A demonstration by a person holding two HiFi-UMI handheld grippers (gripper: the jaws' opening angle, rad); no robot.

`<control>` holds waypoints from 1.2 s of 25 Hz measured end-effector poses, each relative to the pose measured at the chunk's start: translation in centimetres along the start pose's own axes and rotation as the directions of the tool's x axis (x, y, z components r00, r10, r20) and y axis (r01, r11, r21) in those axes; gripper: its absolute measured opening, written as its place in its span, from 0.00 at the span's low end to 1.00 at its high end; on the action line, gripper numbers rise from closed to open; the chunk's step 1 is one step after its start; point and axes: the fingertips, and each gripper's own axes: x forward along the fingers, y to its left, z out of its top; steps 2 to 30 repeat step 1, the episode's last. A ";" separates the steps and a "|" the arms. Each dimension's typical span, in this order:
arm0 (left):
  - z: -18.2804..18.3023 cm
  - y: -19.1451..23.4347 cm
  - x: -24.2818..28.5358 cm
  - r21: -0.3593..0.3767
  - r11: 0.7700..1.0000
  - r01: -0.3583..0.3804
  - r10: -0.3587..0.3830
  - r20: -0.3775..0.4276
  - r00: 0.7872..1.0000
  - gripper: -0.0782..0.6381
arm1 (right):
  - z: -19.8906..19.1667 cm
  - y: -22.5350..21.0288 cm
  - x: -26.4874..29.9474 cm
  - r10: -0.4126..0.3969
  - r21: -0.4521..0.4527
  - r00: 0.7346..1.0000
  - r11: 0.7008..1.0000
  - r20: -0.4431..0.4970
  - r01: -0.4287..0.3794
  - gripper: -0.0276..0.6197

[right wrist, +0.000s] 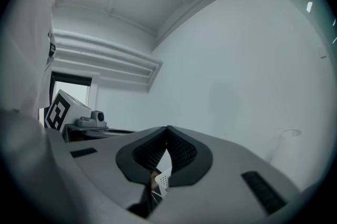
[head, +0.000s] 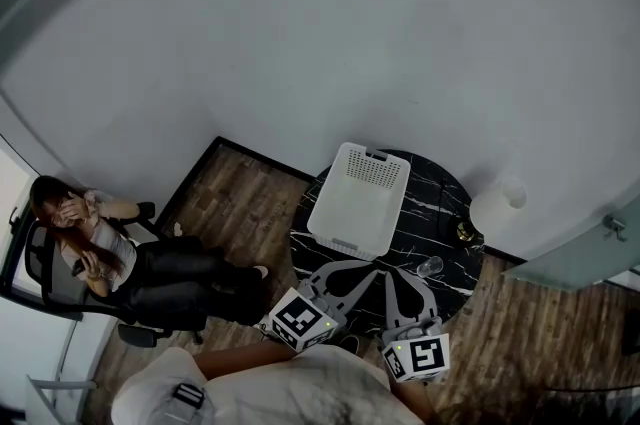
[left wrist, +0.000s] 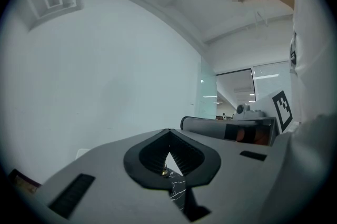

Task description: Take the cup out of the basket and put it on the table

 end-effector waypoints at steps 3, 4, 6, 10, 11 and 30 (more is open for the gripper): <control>0.0 0.0 -0.1 -0.003 1.000 0.000 0.000 0.002 1.000 0.12 | 0.0 0.1 0.0 0.000 -0.001 1.000 1.000 -0.002 0.000 0.05; 0.0 0.0 -0.1 -0.003 1.000 0.000 0.000 0.002 1.000 0.12 | 0.0 0.1 0.0 0.000 -0.001 1.000 1.000 -0.002 0.000 0.05; 0.0 0.0 -0.1 -0.003 1.000 0.000 0.000 0.002 1.000 0.12 | 0.0 0.1 0.0 0.000 -0.001 1.000 1.000 -0.002 0.000 0.05; 0.0 0.0 -0.1 -0.003 1.000 0.000 0.000 0.002 1.000 0.12 | 0.0 0.1 0.0 0.000 -0.001 1.000 1.000 -0.002 0.000 0.05; 0.0 0.0 -0.1 -0.003 1.000 0.000 0.000 0.002 1.000 0.12 | 0.0 0.1 0.0 0.000 -0.001 1.000 1.000 -0.002 0.000 0.05; 0.0 0.0 -0.1 -0.003 1.000 0.000 0.000 0.002 1.000 0.12 | 0.0 0.1 0.0 0.000 -0.001 1.000 1.000 -0.002 0.000 0.05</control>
